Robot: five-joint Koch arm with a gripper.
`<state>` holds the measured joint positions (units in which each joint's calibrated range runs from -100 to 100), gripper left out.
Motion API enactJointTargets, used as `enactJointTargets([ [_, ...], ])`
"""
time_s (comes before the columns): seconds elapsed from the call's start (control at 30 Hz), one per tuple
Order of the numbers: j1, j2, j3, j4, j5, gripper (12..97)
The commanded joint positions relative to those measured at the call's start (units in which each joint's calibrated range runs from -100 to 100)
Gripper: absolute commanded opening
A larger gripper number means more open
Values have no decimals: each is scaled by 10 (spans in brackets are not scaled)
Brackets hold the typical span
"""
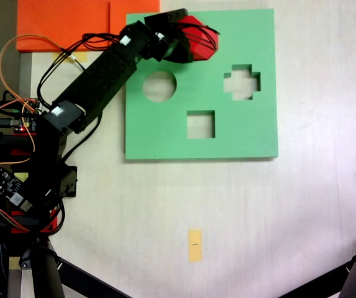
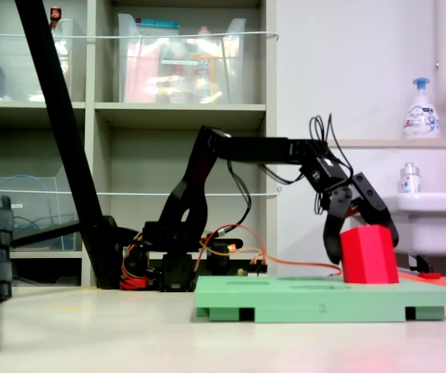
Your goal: Put the octagonal pillar block into the corresponding hole
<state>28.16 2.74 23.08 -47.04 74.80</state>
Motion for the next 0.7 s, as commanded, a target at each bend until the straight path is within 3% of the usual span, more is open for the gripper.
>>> enactJointTargets([
  [0.0, 0, 3, 38, 20, 20, 389],
  [0.67, -21, 98, 102, 32, 38, 415],
])
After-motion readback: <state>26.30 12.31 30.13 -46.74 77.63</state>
